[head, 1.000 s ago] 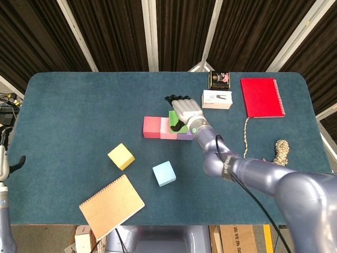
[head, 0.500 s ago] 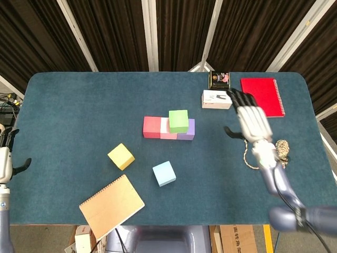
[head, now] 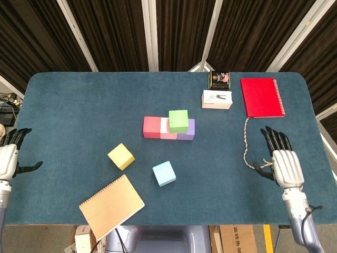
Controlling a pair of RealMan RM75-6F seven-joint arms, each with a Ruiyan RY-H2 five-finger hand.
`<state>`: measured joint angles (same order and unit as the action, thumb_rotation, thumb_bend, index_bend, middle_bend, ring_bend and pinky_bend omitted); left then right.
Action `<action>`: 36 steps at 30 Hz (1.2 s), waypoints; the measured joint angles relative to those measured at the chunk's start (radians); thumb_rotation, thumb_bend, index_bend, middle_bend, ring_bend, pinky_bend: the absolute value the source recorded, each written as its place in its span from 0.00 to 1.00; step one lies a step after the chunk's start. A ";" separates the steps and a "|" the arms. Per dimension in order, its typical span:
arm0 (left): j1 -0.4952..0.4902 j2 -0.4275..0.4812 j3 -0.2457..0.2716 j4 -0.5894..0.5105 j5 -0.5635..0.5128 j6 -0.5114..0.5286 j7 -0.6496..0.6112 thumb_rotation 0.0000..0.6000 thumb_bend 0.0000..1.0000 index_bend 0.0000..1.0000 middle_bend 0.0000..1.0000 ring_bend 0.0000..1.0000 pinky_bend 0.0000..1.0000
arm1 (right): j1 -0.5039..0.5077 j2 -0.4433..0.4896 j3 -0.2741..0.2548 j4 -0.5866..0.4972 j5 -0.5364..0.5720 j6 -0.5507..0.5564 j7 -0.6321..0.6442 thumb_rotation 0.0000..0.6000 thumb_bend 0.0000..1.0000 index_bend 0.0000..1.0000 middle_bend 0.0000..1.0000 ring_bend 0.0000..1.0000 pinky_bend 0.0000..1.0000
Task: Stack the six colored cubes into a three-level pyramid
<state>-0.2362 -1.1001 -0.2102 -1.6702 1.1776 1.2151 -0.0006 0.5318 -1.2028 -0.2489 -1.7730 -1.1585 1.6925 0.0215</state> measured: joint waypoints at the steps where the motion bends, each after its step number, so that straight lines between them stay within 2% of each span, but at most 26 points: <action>1: -0.007 0.018 -0.003 -0.023 -0.007 -0.012 0.005 1.00 0.20 0.16 0.11 0.00 0.00 | -0.021 -0.012 -0.002 0.022 -0.009 0.003 0.006 1.00 0.34 0.04 0.02 0.00 0.00; 7: -0.062 0.168 -0.035 -0.215 -0.100 -0.116 0.061 1.00 0.20 0.16 0.12 0.00 0.00 | -0.128 -0.070 0.000 0.135 -0.081 0.015 0.050 1.00 0.34 0.04 0.02 0.00 0.00; 12: -0.145 0.313 -0.064 -0.379 -0.205 -0.205 0.166 1.00 0.20 0.15 0.12 0.00 0.00 | -0.174 -0.072 0.013 0.144 -0.161 0.039 0.039 1.00 0.34 0.04 0.02 0.00 0.00; 17: -0.246 0.357 -0.066 -0.468 -0.350 -0.259 0.310 1.00 0.20 0.15 0.12 0.00 0.00 | -0.206 -0.055 0.028 0.117 -0.212 0.032 0.034 1.00 0.34 0.04 0.02 0.00 0.00; 22: -0.346 0.342 -0.046 -0.496 -0.504 -0.273 0.426 1.00 0.20 0.15 0.14 0.00 0.00 | -0.235 -0.046 0.056 0.103 -0.243 0.014 0.022 1.00 0.34 0.04 0.02 0.00 0.00; 27: -0.449 0.252 -0.007 -0.481 -0.646 -0.251 0.536 1.00 0.20 0.15 0.14 0.00 0.00 | -0.259 -0.045 0.087 0.101 -0.262 -0.004 0.013 1.00 0.34 0.04 0.02 0.00 0.00; 32: -0.513 0.130 0.027 -0.415 -0.707 -0.225 0.575 1.00 0.20 0.15 0.13 0.00 0.00 | -0.273 -0.048 0.116 0.102 -0.260 -0.035 0.007 1.00 0.34 0.04 0.02 0.00 0.00; 36: -0.548 0.060 0.037 -0.336 -0.703 -0.235 0.580 1.00 0.18 0.14 0.12 0.00 0.00 | -0.281 -0.052 0.139 0.104 -0.251 -0.070 -0.002 1.00 0.34 0.04 0.02 0.00 0.00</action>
<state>-0.7846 -1.0405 -0.1733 -2.0059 0.4744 0.9799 0.5791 0.2510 -1.2552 -0.1099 -1.6687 -1.4091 1.6225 0.0197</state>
